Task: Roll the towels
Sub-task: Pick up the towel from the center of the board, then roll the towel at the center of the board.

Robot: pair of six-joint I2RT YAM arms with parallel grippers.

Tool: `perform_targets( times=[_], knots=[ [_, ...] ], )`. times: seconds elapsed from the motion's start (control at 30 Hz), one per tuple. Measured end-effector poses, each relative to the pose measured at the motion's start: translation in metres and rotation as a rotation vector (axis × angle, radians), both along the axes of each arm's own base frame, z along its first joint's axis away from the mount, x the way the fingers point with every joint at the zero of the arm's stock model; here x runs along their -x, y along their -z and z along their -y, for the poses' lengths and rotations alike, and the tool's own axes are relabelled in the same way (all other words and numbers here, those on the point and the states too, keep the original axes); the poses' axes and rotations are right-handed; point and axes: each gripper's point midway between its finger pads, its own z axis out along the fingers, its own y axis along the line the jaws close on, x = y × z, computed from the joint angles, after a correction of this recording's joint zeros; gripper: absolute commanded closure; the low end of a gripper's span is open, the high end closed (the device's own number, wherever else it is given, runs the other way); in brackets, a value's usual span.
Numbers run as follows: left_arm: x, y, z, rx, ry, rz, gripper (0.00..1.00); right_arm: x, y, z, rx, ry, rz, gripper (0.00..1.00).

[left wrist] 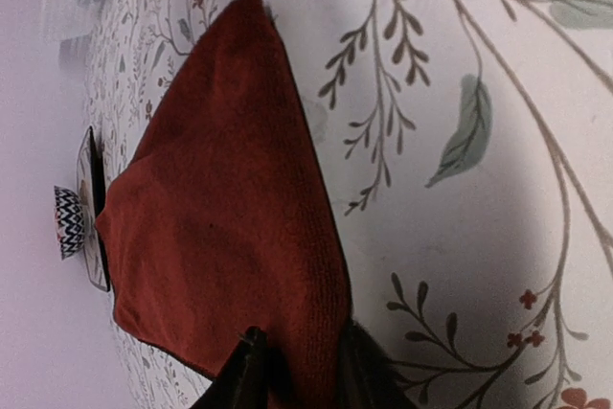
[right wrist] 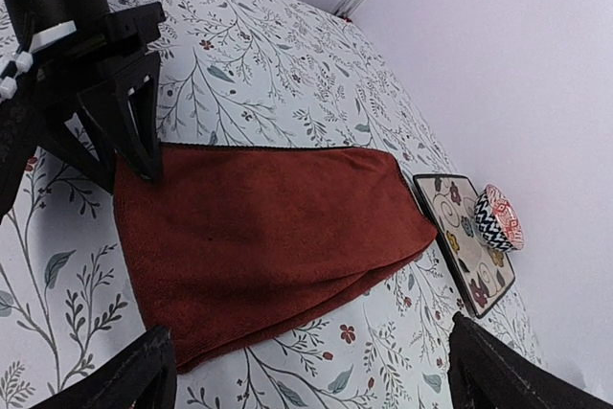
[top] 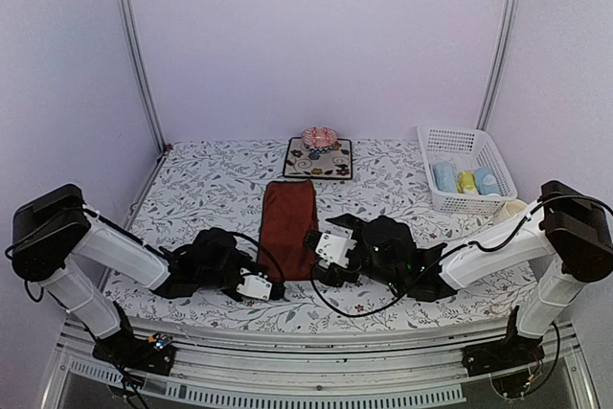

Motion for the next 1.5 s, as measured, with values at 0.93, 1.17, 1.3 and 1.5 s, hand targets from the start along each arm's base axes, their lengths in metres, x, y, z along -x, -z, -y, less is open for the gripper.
perform_targets(
  times=[0.93, 1.17, 1.3, 1.5],
  knots=[
    [-0.017, -0.021, -0.001, 0.065, -0.052, -0.450, 1.00, 0.032, 0.072, -0.030, 0.281, -0.343, 0.109, 0.10],
    [-0.014, -0.016, -0.005, 0.074, -0.066, -0.568, 1.00, 0.024, 0.088, -0.045, 0.310, -0.349, 0.129, 0.33],
    [-0.013, -0.016, -0.007, 0.083, -0.068, -0.599, 1.00, 0.016, 0.092, -0.047, 0.320, -0.317, 0.155, 0.42],
    [-0.017, -0.018, -0.009, 0.099, -0.072, -0.632, 1.00, 0.009, 0.095, -0.042, 0.340, -0.274, 0.178, 0.62]
  ],
)
